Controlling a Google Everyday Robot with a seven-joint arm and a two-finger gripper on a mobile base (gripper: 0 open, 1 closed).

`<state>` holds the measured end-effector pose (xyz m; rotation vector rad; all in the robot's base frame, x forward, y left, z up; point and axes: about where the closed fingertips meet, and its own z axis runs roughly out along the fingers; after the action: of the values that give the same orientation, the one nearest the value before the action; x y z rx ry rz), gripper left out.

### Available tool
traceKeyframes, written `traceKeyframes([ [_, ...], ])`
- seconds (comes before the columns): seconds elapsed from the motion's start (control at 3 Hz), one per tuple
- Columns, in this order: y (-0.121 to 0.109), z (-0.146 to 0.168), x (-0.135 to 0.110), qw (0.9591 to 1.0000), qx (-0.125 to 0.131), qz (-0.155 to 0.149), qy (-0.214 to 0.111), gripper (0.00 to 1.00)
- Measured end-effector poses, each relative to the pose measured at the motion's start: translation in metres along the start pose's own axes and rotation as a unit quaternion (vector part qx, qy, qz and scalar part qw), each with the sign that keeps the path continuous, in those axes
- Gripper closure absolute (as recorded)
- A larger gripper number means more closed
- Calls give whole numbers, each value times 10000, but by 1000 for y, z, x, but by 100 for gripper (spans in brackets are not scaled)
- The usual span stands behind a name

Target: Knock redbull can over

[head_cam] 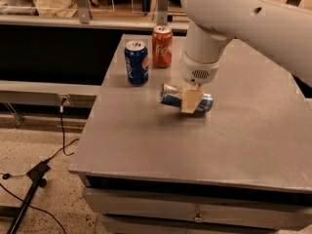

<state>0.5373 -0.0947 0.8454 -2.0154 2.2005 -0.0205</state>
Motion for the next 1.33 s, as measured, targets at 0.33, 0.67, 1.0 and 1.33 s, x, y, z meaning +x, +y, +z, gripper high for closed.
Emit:
traceKeyframes([
  [0.33,1,13,13,9997,-212,81,52,27],
  [0.67,1,14,13,9997,-216,80,53,4],
  [1.0,7,3,10,9996,-236,-40,-127,0],
  [1.33,12,-22,16,9991,-133,-102,-396,0],
])
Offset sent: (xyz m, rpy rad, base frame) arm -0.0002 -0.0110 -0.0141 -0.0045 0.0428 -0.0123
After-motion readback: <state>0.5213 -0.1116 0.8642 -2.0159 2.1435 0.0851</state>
